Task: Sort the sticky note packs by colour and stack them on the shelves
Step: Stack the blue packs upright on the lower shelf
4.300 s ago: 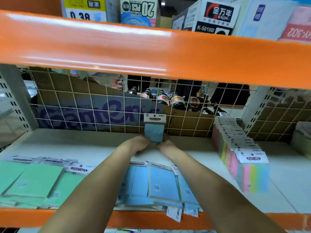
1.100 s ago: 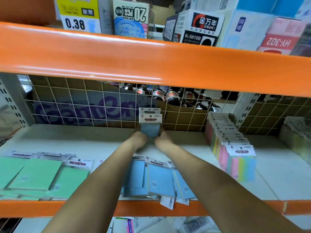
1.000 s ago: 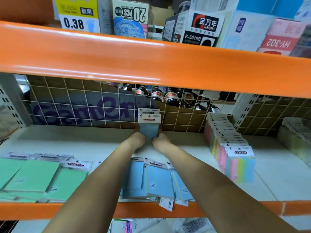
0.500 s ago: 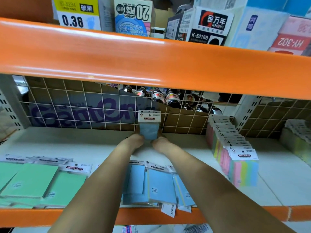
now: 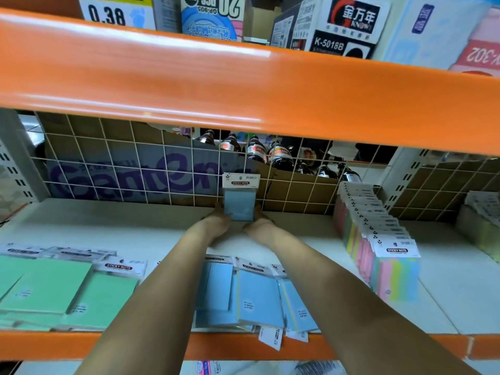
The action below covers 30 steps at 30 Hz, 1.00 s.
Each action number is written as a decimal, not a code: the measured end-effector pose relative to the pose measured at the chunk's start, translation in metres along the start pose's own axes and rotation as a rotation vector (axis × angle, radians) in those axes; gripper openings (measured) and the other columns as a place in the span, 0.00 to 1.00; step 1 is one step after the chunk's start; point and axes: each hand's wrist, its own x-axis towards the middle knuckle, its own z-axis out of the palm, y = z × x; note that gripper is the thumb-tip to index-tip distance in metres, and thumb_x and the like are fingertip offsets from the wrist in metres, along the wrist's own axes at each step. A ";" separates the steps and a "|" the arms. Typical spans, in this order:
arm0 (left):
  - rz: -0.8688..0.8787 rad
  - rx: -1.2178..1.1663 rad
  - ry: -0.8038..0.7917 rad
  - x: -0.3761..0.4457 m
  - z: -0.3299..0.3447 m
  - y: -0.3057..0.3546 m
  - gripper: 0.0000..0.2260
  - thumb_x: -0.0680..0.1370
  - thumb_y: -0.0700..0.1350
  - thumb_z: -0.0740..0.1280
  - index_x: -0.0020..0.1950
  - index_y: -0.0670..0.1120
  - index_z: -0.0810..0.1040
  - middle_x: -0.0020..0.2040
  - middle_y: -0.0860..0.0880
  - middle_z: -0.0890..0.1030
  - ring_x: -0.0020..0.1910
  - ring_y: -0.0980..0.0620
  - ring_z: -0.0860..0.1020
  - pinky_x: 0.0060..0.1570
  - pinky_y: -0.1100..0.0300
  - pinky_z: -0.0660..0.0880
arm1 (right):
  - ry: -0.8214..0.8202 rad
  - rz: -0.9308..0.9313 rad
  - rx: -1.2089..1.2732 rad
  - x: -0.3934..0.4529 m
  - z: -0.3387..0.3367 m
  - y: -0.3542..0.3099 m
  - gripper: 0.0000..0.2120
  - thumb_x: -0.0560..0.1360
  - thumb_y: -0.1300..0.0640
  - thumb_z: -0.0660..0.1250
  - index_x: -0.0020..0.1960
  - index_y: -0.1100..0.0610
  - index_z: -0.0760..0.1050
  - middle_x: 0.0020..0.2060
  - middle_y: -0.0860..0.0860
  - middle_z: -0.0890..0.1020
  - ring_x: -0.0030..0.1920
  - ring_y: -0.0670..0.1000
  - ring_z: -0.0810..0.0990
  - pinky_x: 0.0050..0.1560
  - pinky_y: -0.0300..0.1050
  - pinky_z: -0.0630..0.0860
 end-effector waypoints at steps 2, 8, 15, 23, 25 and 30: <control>-0.030 -0.009 -0.020 0.000 0.000 0.000 0.18 0.84 0.44 0.50 0.74 0.43 0.62 0.73 0.44 0.66 0.71 0.46 0.66 0.68 0.57 0.61 | -0.028 0.038 0.095 -0.009 -0.009 0.003 0.27 0.82 0.60 0.55 0.78 0.59 0.51 0.72 0.56 0.66 0.65 0.52 0.71 0.52 0.34 0.71; -0.032 -0.008 -0.067 -0.024 -0.004 0.010 0.16 0.83 0.46 0.54 0.69 0.43 0.69 0.65 0.45 0.73 0.62 0.47 0.71 0.57 0.61 0.65 | -0.058 -0.041 0.097 -0.034 -0.040 0.026 0.14 0.80 0.56 0.60 0.64 0.59 0.69 0.39 0.54 0.74 0.35 0.50 0.73 0.32 0.42 0.72; 0.060 0.300 -0.072 -0.053 0.009 0.027 0.15 0.76 0.50 0.63 0.58 0.43 0.75 0.54 0.42 0.78 0.52 0.45 0.77 0.50 0.55 0.74 | -0.118 -0.061 -0.191 -0.056 -0.061 0.047 0.20 0.71 0.44 0.70 0.56 0.55 0.74 0.48 0.53 0.79 0.45 0.52 0.79 0.40 0.43 0.75; 0.116 0.451 -0.111 -0.092 0.046 0.045 0.12 0.71 0.53 0.69 0.41 0.45 0.74 0.41 0.47 0.77 0.50 0.45 0.79 0.48 0.56 0.70 | -0.268 0.271 -0.337 -0.088 -0.077 0.073 0.33 0.55 0.30 0.73 0.39 0.58 0.69 0.25 0.53 0.69 0.22 0.52 0.67 0.30 0.39 0.66; 0.107 0.516 -0.123 -0.097 0.051 0.043 0.15 0.71 0.58 0.69 0.42 0.48 0.72 0.43 0.49 0.76 0.53 0.46 0.76 0.57 0.51 0.65 | -0.329 0.323 -0.327 -0.093 -0.076 0.074 0.35 0.50 0.31 0.73 0.40 0.56 0.67 0.27 0.51 0.64 0.23 0.51 0.65 0.31 0.39 0.64; 0.072 0.632 -0.148 -0.111 0.064 0.039 0.23 0.69 0.67 0.67 0.50 0.50 0.71 0.58 0.48 0.77 0.64 0.47 0.69 0.65 0.48 0.58 | -0.414 0.363 -0.233 -0.108 -0.074 0.074 0.33 0.66 0.38 0.73 0.58 0.61 0.68 0.38 0.54 0.76 0.24 0.52 0.81 0.26 0.36 0.75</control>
